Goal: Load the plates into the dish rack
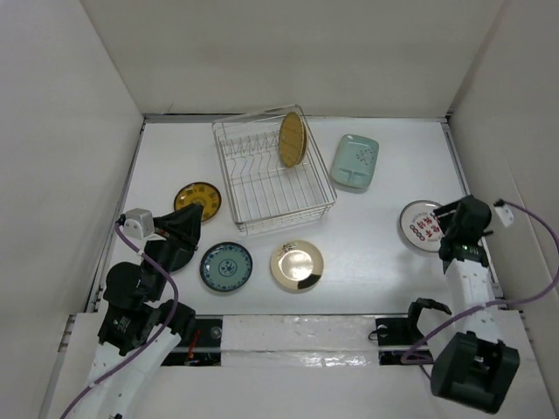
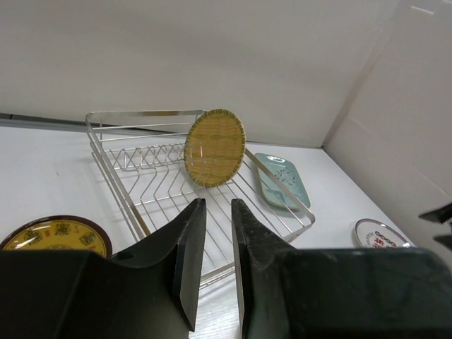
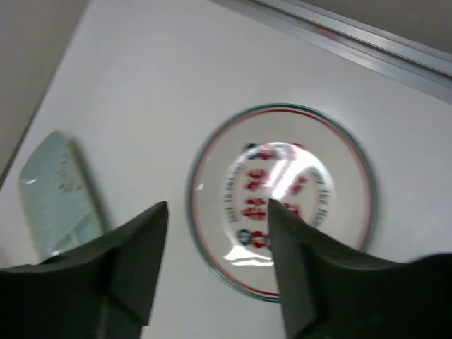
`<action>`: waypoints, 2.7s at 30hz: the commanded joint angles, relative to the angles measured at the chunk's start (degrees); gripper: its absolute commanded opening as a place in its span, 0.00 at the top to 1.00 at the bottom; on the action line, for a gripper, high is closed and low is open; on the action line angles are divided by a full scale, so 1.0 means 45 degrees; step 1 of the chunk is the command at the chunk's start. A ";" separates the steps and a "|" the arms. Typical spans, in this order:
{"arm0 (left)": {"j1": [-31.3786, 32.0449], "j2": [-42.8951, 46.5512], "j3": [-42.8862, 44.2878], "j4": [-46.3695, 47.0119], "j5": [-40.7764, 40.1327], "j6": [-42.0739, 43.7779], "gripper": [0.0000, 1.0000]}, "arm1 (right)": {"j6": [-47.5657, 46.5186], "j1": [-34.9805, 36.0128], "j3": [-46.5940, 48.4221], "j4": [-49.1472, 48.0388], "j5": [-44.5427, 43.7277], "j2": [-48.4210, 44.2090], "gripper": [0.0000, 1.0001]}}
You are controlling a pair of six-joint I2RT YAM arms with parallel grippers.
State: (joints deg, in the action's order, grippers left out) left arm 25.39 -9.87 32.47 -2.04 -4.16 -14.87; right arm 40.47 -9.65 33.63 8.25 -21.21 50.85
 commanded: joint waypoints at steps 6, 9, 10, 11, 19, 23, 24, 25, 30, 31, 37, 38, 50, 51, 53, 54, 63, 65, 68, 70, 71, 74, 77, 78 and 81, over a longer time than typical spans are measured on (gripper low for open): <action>0.0413 0.0142 0.0089 0.0474 -0.0149 0.0141 0.81 | 0.0344 -0.5841 -0.2567 0.0240 0.5668 0.0612 0.18; 0.0530 0.0259 0.0089 0.0474 -0.0188 0.0141 0.81 | 0.0206 -0.6428 -0.3019 -0.0310 0.5983 0.1023 0.17; 0.0530 0.0298 0.0089 0.0474 -0.0207 0.0122 0.80 | 0.0090 -0.6430 -0.3194 -0.0832 0.6157 0.1198 0.17; 0.0530 0.0318 0.0089 0.0474 -0.0227 0.0122 0.80 | 0.0012 -0.6430 -0.3195 -0.0992 0.6449 0.1413 0.17; 0.0530 0.0396 0.0090 0.0474 -0.0149 0.0083 0.80 | 0.0302 -0.6567 -0.2961 -0.3256 0.8229 0.3912 0.31; 0.0530 0.0416 0.0109 0.0161 -0.0207 0.0102 0.80 | 0.0499 -0.6567 -0.2688 -0.3552 0.8658 0.4674 0.59; 0.0530 0.0416 0.0109 0.0161 -0.0227 0.0102 0.80 | 0.0499 -0.6567 -0.2649 -0.3591 0.8678 0.4715 0.70; 0.0530 0.0416 0.0109 0.0161 -0.0227 0.0083 0.80 | 0.0654 -0.6567 -0.2706 -0.3843 0.8679 0.4696 0.77; 0.0530 0.0260 0.0090 0.0161 -0.0168 0.0083 0.80 | 0.0890 -0.6567 -0.3175 -0.4255 0.8289 0.3258 1.00; 0.0530 0.0221 0.0089 0.0161 -0.0168 0.0063 0.80 | 0.0967 -0.6451 -0.3253 -0.4313 0.8288 0.2767 1.00; 0.0530 0.0065 0.0089 0.0200 -0.0169 0.0083 0.80 | 0.0872 -0.3857 -0.1793 -0.2834 0.5909 -0.1235 1.00; 0.0530 0.0045 0.0089 0.0200 -0.0207 0.0083 0.80 | 0.0793 -0.3330 -0.0938 -0.2714 0.5499 -0.1377 1.00; 0.0530 -0.0268 0.0129 0.0122 -0.0657 0.0044 0.77 | -0.4945 0.8031 0.9607 -0.0547 -0.2841 0.4531 1.00; 0.0530 -0.0287 0.0148 0.0103 -0.0715 0.0063 0.77 | -0.5240 0.8429 1.0642 -0.0080 -0.3193 0.6338 1.00; 0.0530 -0.0307 0.0167 0.0044 -0.0929 0.0044 0.77 | -0.5632 0.9307 1.3670 0.1269 -0.3372 0.8028 1.00; 0.0530 -0.0346 0.0148 0.0005 -0.1008 0.0024 0.77 | -0.5788 0.9544 1.4569 0.1949 -0.3701 0.8829 1.00; 0.0530 -0.0502 0.0168 -0.0093 -0.1282 0.0004 0.76 | -0.6902 1.0639 2.3324 0.4513 -0.6201 1.5865 1.00; 0.0530 -0.0541 0.0168 -0.0093 -0.1340 0.0004 0.76 | -0.7215 1.0757 2.3737 0.4436 -0.6399 1.6547 1.00; 0.0530 -0.0600 0.0168 -0.0093 -0.1301 0.0004 0.76 | -0.7313 1.0874 2.3739 0.4455 -0.6575 1.6960 1.00; 0.0530 -0.0620 0.0168 -0.0093 -0.1301 0.0004 0.76 | -0.7178 1.0875 2.3196 0.4398 -0.6634 1.7157 1.00; 0.0530 -0.0658 0.0168 -0.0073 -0.1301 0.0004 0.76 | -0.7061 1.0875 2.2901 0.4320 -0.6460 1.7138 1.00; 0.0530 -0.0678 0.0168 -0.0073 -0.1321 0.0024 0.76 | -0.6864 1.1186 2.1865 0.3987 -0.6184 1.7234 1.00; 0.0530 -0.0756 0.0168 -0.0073 -0.1360 0.0024 0.76 | -0.6669 1.1461 2.1630 0.4104 -0.6145 1.7780 1.00; 0.0530 -0.0776 0.0168 -0.0093 -0.1360 0.0024 0.76 | -0.6649 1.1654 2.1590 0.4104 -0.6088 1.7898 1.00; 0.0530 -0.0834 0.0168 -0.0093 -0.1418 0.0024 0.76 | -0.6552 1.1909 2.1472 0.3987 -0.6009 1.8133 1.00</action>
State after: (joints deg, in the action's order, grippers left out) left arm 27.42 -12.75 32.47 -4.25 -9.82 -14.90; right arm 10.07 42.02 130.61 29.10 -47.22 132.05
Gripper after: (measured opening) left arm 0.241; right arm 0.034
